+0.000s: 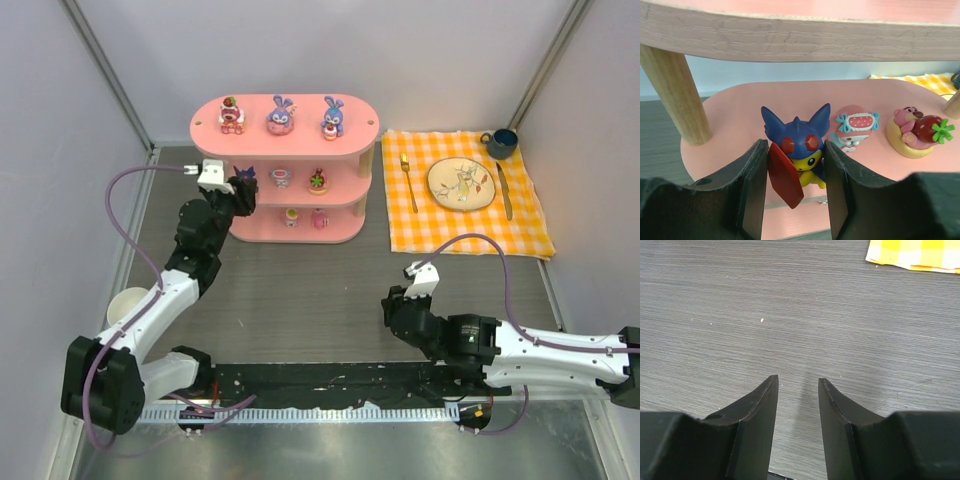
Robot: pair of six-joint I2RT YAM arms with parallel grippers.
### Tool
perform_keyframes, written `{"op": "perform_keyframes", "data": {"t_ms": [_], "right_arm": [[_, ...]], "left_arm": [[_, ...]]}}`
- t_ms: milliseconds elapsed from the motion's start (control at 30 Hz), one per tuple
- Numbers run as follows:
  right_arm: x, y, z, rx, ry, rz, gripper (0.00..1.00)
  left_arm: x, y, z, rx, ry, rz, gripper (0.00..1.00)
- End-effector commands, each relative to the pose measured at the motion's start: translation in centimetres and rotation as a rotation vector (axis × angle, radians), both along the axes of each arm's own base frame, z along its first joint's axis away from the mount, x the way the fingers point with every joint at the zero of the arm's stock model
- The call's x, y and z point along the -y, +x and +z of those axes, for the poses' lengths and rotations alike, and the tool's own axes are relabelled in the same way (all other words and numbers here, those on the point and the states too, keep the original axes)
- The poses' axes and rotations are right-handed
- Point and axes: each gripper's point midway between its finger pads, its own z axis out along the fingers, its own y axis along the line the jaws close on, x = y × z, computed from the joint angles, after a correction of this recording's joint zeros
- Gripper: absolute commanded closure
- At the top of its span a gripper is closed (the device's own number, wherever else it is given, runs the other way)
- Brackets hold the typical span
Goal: Place and organize the plastic toys onto the shelf
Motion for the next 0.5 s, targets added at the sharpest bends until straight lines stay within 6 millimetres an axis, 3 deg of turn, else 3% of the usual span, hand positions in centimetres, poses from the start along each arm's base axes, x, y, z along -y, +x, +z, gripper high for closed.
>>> {"op": "perform_keyframes", "data": {"t_ms": [0,467], "right_arm": [[-0.7,0.8,2.3,0.039,0.062,-0.024,0.56],[-0.8,1.0,2.0,0.028,0.044,-0.020,0.56]], "left_arm": [[-0.9,0.7,3.5,0.121,0.027,0.043,1.00],[-1.0,1.8,1.6,0.139,0.077,0.065,1.00]]}}
